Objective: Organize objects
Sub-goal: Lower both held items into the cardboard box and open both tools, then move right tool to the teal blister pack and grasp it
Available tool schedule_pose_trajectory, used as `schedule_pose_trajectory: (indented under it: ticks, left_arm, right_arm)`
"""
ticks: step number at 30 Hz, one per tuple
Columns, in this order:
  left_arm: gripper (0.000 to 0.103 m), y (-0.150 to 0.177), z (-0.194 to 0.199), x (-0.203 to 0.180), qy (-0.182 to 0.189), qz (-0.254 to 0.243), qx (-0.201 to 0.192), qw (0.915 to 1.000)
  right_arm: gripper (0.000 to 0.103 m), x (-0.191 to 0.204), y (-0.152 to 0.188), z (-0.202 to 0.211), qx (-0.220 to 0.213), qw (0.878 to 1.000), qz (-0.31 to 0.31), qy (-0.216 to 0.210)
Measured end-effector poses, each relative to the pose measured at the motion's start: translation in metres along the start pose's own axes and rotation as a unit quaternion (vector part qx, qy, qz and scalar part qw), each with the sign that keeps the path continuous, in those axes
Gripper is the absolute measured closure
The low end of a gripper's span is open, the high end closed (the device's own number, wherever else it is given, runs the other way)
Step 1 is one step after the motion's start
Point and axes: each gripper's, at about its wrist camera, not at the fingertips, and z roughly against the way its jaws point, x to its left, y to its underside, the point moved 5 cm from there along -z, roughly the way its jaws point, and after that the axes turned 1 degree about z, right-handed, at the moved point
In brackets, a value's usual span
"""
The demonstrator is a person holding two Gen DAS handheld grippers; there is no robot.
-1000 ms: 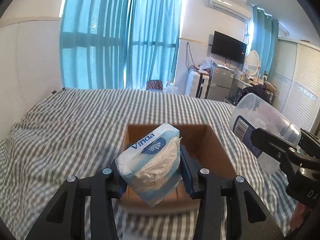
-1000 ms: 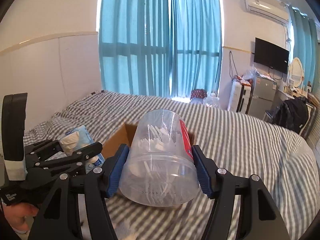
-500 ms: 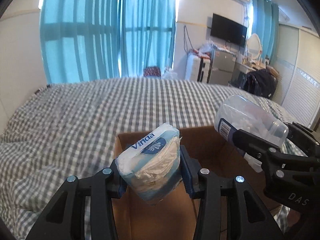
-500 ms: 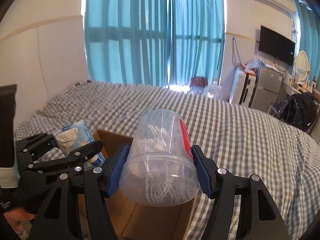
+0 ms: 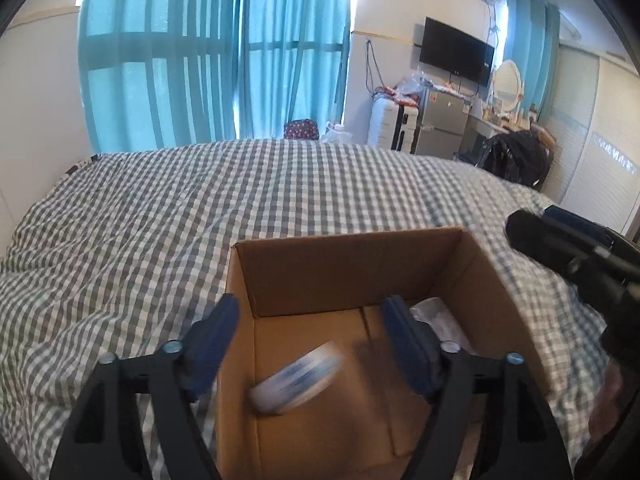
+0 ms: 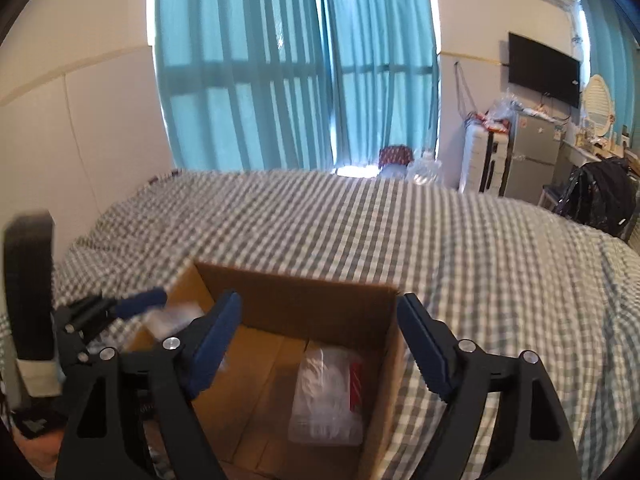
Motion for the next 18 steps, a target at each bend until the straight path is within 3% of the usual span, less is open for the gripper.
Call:
schedule_pose_trajectory:
  ticks: [5, 11, 18]
  left_arm:
    - [0.002, -0.007, 0.058, -0.006, 0.0, 0.006, -0.036, 0.9994]
    - [0.0, 0.001, 0.135, -0.011, -0.008, -0.006, -0.074, 0.9972]
    - [0.0, 0.054, 0.2, 0.003, -0.049, -0.007, -0.088, 0.9949]
  right_arm:
    - [0.016, -0.001, -0.018, 0.056, -0.027, 1.0, 0.0, 0.015]
    - [0.011, 0.013, -0.02, 0.14, -0.055, 0.998, 0.02, 0.031]
    - [0.007, 0.045, 0.029, 0.208, -0.062, 0.995, 0.06, 0.04]
